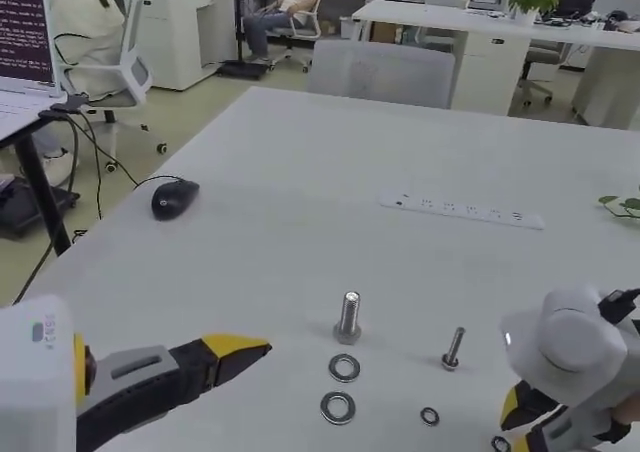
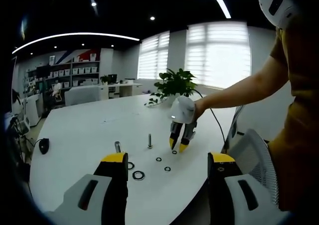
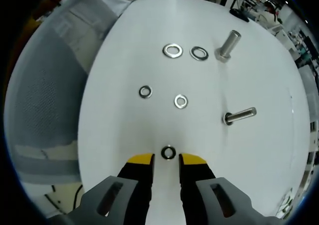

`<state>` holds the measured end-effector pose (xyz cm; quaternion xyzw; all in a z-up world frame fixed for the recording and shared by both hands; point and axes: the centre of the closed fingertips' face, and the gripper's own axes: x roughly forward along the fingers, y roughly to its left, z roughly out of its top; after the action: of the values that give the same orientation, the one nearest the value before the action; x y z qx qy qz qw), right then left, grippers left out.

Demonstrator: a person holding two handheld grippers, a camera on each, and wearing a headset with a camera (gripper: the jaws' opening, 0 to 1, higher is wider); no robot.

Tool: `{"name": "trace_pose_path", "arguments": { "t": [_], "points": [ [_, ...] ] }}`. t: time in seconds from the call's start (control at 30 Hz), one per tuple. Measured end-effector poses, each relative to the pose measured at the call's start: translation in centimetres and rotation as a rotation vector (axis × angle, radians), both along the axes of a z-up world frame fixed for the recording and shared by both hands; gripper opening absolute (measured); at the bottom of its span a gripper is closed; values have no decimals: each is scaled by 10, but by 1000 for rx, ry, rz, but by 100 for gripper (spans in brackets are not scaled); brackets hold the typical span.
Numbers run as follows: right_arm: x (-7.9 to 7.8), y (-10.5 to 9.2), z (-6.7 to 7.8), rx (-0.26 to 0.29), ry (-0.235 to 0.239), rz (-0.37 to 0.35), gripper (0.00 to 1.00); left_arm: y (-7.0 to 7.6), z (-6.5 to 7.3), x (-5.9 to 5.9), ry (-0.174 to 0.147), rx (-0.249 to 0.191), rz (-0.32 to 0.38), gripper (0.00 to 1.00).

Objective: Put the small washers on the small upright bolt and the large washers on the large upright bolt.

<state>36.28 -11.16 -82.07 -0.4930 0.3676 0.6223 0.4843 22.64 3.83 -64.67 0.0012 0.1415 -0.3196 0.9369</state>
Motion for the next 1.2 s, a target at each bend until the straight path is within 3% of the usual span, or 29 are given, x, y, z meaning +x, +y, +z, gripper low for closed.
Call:
{"name": "trace_pose_path", "arguments": {
  "t": [0.4,1.2],
  "points": [
    [0,0,-4,2,18,-2,20,1,-1,2,2,-2,8,64],
    [1,3,-5,0,3,2,15,-1,-4,2,7,2,11,64]
  ]
}}
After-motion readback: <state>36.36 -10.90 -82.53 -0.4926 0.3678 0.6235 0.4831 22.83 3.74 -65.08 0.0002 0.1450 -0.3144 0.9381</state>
